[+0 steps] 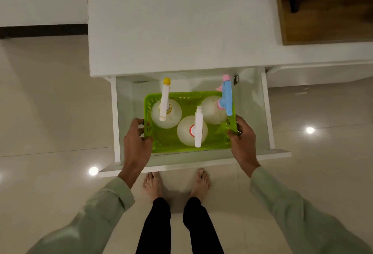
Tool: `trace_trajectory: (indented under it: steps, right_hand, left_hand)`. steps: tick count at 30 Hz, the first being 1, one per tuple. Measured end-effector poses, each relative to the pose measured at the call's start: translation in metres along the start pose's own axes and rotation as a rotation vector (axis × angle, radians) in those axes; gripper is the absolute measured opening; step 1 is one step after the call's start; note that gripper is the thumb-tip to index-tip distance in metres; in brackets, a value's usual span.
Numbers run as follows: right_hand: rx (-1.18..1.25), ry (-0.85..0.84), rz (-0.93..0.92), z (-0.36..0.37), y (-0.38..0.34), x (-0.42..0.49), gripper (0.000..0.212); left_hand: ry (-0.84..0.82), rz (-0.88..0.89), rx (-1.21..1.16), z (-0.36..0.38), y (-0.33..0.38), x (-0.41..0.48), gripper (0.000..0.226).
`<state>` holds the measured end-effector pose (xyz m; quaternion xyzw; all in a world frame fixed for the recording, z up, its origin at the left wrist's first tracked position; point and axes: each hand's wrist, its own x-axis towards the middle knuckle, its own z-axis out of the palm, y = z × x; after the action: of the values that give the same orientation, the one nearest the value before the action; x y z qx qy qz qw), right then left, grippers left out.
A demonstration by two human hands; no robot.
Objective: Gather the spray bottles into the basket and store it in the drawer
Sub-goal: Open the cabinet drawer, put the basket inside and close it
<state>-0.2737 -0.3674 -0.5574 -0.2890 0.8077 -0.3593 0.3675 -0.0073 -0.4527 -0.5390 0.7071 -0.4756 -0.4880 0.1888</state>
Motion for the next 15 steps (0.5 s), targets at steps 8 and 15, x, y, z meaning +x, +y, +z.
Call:
trace_trajectory:
  steps: [8,15]
  right_hand:
    - [-0.011,-0.079,0.193,0.021,0.032,0.043,0.041]
    - [-0.163,-0.096,0.277,0.044,0.059,0.078,0.039]
  left_hand:
    - [-0.040,-0.109,0.009,0.038,-0.031,0.046,0.040]
    - [-0.034,-0.224,0.007,0.069,-0.064,0.080,0.034]
